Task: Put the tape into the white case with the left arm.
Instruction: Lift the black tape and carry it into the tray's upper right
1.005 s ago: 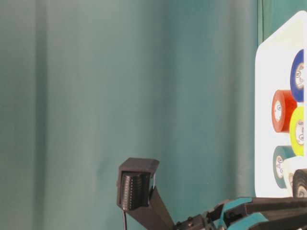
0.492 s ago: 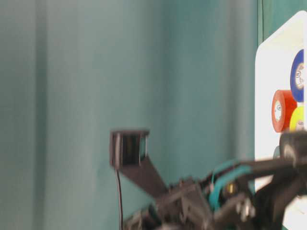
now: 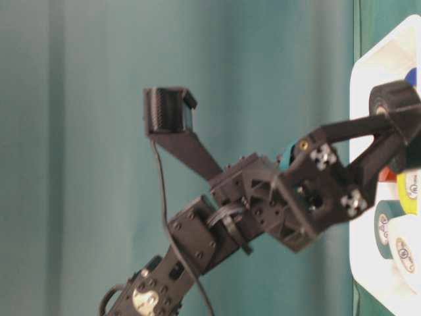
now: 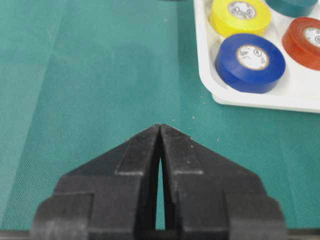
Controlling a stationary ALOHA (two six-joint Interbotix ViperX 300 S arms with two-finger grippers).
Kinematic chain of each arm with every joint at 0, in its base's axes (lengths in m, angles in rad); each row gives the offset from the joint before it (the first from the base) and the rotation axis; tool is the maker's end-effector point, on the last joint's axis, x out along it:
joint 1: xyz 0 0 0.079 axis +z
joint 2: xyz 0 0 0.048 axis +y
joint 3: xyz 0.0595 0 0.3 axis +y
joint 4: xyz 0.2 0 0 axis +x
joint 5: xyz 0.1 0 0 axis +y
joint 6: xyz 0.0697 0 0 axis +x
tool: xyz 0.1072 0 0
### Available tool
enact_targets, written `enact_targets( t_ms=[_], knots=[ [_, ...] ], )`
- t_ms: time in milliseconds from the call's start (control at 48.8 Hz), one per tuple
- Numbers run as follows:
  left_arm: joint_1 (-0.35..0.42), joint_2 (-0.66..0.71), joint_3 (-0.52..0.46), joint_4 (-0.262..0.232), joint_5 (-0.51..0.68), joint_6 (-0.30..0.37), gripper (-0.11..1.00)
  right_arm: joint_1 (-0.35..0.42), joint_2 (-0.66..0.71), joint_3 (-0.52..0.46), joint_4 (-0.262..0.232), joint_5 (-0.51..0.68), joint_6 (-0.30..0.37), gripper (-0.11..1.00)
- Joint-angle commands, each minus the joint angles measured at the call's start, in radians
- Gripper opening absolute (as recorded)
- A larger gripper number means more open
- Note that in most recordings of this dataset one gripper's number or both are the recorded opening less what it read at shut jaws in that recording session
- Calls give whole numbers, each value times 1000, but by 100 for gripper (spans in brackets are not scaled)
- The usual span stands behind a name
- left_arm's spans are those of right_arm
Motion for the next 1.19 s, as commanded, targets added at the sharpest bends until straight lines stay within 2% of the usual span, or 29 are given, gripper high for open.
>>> enact_targets(
  t_ms=[0,615,821,1169],
  knots=[
    [28,-8,-43,2,-8,0,25,0,5,-8,-2,-11,0,-10],
    [313,6,-69,3,-133,3,25,-2,2,-6,-2,-11,2,-10],
    [321,43,-89,3,-147,63,25,0,2,-6,-2,-11,2,-10],
    [319,91,-150,3,-146,69,25,0,2,-6,0,-11,2,-10]
  ],
)
